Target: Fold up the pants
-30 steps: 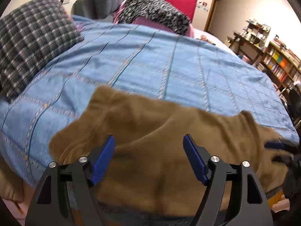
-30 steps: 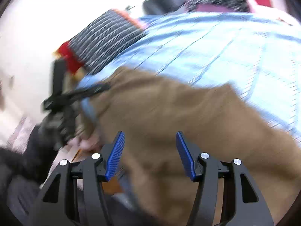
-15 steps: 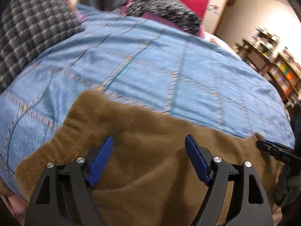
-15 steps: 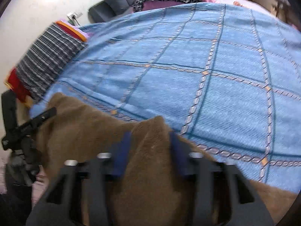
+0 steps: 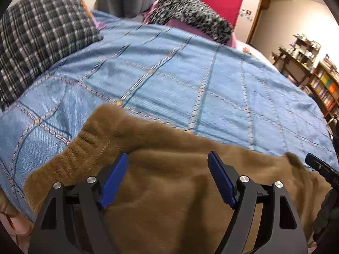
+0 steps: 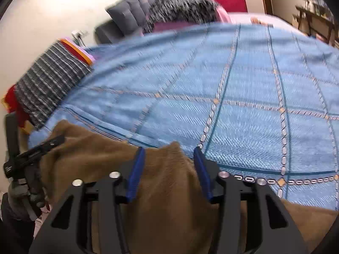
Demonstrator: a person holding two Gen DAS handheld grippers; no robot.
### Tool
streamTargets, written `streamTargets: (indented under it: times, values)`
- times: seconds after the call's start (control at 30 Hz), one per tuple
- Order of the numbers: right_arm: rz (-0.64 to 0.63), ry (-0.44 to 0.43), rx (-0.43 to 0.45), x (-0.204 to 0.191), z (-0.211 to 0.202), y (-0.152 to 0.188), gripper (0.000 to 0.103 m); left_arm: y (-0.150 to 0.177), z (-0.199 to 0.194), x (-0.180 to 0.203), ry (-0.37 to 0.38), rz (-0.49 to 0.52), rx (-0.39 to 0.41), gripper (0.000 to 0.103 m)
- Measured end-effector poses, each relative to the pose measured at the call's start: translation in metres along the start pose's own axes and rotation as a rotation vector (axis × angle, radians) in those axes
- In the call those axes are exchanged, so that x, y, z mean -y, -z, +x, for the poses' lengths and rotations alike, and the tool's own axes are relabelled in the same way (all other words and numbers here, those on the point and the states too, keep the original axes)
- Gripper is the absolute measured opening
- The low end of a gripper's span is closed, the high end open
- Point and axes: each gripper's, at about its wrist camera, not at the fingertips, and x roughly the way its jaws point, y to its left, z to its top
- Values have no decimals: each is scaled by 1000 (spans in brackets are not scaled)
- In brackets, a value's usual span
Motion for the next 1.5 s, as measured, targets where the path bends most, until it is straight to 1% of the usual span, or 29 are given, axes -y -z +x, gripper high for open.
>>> streamTargets:
  times: [0.1,0.2,0.33,0.4,0.5,0.6,0.7,0.77,0.83,0.87,0.93,1.03,1.1,1.17,1.27,1.37,1.5]
  values:
    - [-10,0,5,-5,-14,11,55,2,-16,21,42,36,23,78]
    - [10,9,9,-2,-26,26,55,11,-30,49,114,84,21,78]
    - [26,77,50,11,-52,46,55,35,-43,95,212,173,-15,78]
    - [42,113,72,21,-67,58,55,47,-44,115,247,223,-39,78]
    - [81,167,97,39,-87,72,55,67,-45,148,291,315,-60,78]
    - [115,227,118,59,-100,83,55,81,-40,170,322,368,-90,78]
    - [167,316,138,85,-114,97,55,94,-28,185,340,394,-139,78]
    - [193,361,142,100,-118,107,55,103,-17,188,315,401,-167,78]
    - [223,385,139,115,-121,116,55,108,-6,189,289,413,-176,78]
    - [242,387,132,123,-120,122,55,111,-5,189,286,420,-172,79]
    - [254,358,137,132,-121,130,55,114,-4,193,271,446,-158,80]
    - [227,368,144,131,-121,132,54,117,-4,196,244,467,-154,81]
    - [242,348,157,133,-126,133,54,116,-6,199,236,461,-164,81]
    - [289,315,190,139,-139,134,54,111,-8,203,243,455,-170,81]
    - [360,300,264,150,-169,137,55,107,-19,221,266,483,-148,81]
    - [416,349,338,162,-207,148,55,106,-29,249,308,541,-119,81]
    - [493,450,414,182,-255,172,57,110,-33,286,364,607,-113,81]
